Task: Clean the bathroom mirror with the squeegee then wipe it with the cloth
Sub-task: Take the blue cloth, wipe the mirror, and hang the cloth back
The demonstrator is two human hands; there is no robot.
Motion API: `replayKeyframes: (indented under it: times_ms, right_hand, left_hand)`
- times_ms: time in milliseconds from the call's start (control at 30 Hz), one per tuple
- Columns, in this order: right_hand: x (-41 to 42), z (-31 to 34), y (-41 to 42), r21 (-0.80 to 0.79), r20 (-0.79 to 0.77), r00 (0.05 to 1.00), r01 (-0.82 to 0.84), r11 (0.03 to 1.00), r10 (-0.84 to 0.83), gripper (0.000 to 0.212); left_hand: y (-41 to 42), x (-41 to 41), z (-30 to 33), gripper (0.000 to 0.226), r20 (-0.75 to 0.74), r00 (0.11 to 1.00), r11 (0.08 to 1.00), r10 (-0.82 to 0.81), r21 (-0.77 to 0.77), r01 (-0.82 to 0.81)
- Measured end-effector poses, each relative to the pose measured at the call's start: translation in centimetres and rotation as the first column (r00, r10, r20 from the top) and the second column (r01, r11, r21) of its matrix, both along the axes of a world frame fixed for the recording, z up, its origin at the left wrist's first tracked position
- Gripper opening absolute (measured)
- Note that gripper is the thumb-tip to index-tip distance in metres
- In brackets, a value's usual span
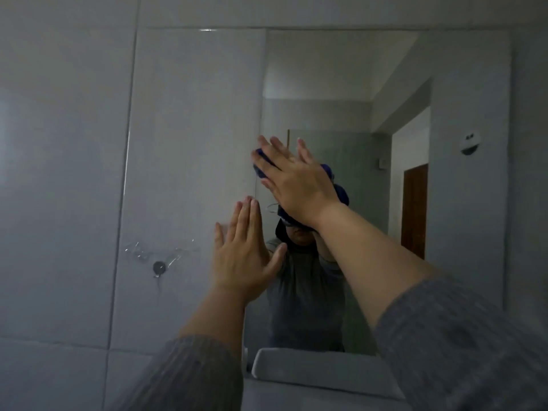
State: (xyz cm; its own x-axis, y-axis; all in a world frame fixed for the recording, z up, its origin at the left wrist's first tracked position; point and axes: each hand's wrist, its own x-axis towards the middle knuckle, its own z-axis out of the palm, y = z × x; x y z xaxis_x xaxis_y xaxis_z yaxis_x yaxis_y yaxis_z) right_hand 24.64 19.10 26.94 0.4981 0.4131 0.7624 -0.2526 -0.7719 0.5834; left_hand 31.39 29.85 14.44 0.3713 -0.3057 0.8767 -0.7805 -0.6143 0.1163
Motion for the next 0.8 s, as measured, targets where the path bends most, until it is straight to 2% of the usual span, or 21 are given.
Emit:
replayKeyframes:
  times_ms: [167, 367, 567, 800]
  right_hand:
    - [-3.7, -0.5, -3.9, 0.214, 0.112, 0.992, 0.038, 0.976, -0.063, 0.050]
    - [-8.8, -1.7, -9.8, 0.428, 0.258, 0.947, 0.067, 0.901, -0.193, 0.052]
    - [-12.8, -3.6, -14.7, 0.616, 0.365, 0.892, -0.015, 0.788, -0.268, 0.051]
    - [-15.1, -7.9, -18.2, 0.718, 0.456, 0.825, -0.119, 0.685, -0.334, 0.052]
  left_hand:
    - [0.5, -0.5, 0.3, 0.101, -0.037, 0.999, 0.998, 0.033, 0.059, -0.031]
    - [1.0, -0.5, 0.4, 0.109, -0.040, 0.999, 0.996, 0.027, 0.087, -0.023]
    - [0.7, -0.5, 0.2, 0.121, -0.064, 0.998, 0.998, -0.026, 0.062, 0.030]
    - [0.5, -0.2, 0.0, 0.121, -0.043, 0.999, 0.999, -0.027, 0.046, 0.029]
